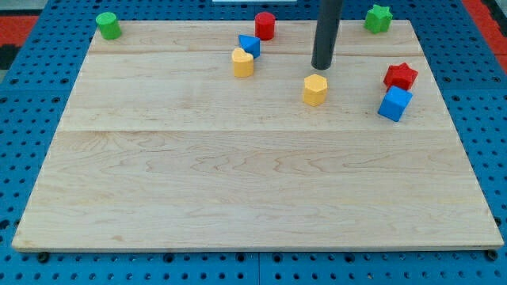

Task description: Push red star towards yellow hexagon

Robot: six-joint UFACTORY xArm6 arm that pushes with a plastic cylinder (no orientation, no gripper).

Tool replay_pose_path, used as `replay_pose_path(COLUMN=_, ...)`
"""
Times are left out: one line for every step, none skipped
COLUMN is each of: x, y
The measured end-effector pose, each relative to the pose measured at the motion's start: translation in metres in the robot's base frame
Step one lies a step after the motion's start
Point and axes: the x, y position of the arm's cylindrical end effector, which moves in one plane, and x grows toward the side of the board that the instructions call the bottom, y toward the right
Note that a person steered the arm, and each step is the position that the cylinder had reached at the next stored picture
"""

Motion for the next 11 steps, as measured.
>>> replay_pose_path(x=-0.003, y=0.041)
replay_pose_path(x=-0.009, y=0.073)
replay_pose_path(x=-0.011, y=0.099)
replay_pose_path(x=-0.011, y=0.123)
replay_pose_path(x=0.002, y=0.141)
replay_pose_path(x=0.026, y=0.144)
replay_pose_path(x=0.041, y=0.141)
replay_pose_path(x=0.043, y=0.107)
replay_pose_path(x=0.043, y=0.076)
replay_pose_path(x=0.043, y=0.050)
replay_pose_path(x=0.043, y=0.056)
